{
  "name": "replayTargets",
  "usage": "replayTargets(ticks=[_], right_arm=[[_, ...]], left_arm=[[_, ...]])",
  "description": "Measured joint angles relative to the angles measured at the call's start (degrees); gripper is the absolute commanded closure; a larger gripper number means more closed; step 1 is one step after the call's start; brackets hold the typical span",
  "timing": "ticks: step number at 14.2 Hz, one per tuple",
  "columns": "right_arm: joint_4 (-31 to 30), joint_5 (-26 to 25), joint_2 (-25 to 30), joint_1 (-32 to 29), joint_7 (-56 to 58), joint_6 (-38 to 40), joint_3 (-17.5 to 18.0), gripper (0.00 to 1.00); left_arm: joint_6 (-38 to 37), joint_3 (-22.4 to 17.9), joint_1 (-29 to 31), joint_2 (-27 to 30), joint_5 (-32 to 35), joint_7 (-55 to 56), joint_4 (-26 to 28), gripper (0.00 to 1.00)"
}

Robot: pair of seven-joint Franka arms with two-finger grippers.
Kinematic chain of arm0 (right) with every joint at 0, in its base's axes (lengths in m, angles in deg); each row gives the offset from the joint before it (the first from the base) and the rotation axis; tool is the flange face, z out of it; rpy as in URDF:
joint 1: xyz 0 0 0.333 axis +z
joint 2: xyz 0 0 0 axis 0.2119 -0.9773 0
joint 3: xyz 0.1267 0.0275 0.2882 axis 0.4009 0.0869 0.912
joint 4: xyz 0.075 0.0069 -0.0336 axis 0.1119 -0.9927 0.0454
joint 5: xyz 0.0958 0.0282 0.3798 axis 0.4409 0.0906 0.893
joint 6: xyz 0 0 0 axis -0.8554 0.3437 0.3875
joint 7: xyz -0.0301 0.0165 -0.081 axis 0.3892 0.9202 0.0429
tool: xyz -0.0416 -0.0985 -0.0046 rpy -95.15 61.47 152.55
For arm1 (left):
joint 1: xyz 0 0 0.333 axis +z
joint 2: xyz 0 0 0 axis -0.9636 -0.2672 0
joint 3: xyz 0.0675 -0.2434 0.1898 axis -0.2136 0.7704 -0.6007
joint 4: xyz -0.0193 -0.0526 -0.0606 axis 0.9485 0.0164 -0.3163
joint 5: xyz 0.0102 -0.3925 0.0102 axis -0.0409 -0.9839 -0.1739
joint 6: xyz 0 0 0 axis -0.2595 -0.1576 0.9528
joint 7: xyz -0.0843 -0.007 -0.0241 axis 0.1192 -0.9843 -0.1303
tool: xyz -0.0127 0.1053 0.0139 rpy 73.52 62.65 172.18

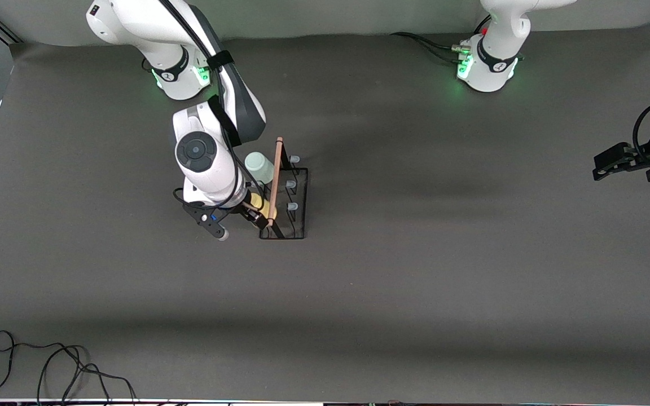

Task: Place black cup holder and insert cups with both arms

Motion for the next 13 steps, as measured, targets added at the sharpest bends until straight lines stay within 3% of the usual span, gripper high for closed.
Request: replayTargets(ticks=[6, 13], right_arm=[[15.8, -0.2, 5.4, 0.0, 0.1, 23.0, -3.2, 0.00], [16.9, -8.6, 16.2, -1.1, 17.4, 30.2, -5.1, 0.00]], left_arm=[[0.0, 0.1, 0.0, 0.0, 0.0, 0.0, -0.1, 0.00], [0.1, 0.2, -0.1, 0.0, 0.0, 0.1, -0.1, 0.00]])
